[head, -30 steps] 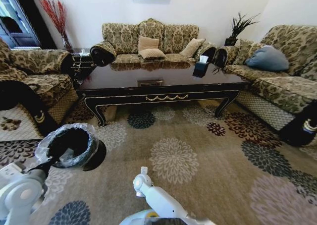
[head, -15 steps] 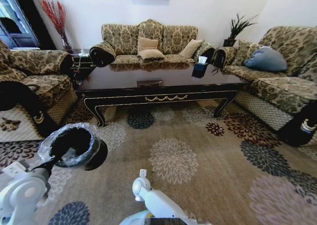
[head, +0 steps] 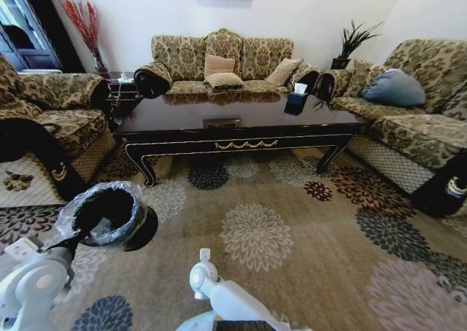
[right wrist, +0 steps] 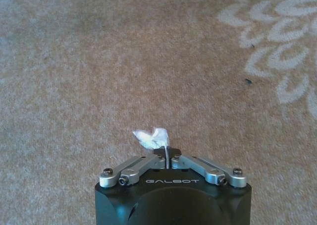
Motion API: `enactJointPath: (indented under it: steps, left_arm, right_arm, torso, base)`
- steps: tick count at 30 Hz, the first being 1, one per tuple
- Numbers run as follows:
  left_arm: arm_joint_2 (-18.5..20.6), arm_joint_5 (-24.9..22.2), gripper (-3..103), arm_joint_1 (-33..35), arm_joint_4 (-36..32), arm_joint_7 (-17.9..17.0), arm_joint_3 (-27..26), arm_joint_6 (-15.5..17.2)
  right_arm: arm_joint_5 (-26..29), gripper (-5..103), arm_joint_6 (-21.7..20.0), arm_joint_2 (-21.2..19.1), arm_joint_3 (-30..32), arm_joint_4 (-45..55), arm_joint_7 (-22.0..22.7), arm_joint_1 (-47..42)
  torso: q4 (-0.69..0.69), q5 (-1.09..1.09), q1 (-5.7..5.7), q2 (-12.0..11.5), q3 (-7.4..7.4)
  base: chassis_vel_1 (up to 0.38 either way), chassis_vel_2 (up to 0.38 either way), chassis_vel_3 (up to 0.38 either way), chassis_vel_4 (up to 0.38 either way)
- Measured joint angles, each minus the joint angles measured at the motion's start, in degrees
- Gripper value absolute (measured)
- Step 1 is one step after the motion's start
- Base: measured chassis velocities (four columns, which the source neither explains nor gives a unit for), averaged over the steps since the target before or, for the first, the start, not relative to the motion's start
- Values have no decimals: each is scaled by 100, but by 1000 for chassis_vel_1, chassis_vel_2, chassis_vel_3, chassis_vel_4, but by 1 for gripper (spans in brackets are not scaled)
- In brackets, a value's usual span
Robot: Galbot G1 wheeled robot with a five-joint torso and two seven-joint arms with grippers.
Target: Move to the front of the table and pick up the trash from the floor, then place it into the trash bin.
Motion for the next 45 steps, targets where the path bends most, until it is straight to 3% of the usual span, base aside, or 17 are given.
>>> enactJointPath:
  steps: [12,28,29,35,38,39,45]
  left_arm:
    - [-2,23,2,50,-50,0,-5,-4]
    - [24,4,2,77,-67,2,-52,-6]
    - [22,4,2,77,-67,2,-52,-6]
    - [18,7,2,73,-64,3,-46,-6]
    - [15,8,2,69,-60,2,-38,-6]
    - [14,9,2,67,-58,2,-35,-6]
    - [14,14,2,50,-36,-6,-29,-6]
  right_arm:
    - [-227,0,32,-17,66,-130,-19,-42]
    - [-236,59,-47,30,38,-217,-47,-19]
    - [-218,59,-66,30,38,-226,-43,-19]
    - [-147,86,-111,30,32,-248,-31,-18]
    - [-126,91,-141,30,20,-263,-30,-10]
    - [-121,99,-154,31,18,-275,-30,-8]
    - [-52,82,-189,31,1,-328,-31,10]
  torso:
    - [-1,-7,0,0,0]
    - [0,-8,0,0,0]
    - [0,-7,0,0,-1]
    - [1,-6,0,0,0]
    - [0,-5,0,0,0]
    - [0,-5,0,0,0]
    - [0,-2,0,0,0]
  base:
    - [0,0,0,0]
    - [0,0,0,0]
    - [0,0,0,0]
    - [0,0,0,0]
    - [0,0,0,0]
    - [0,0,0,0]
    - [0,0,0,0]
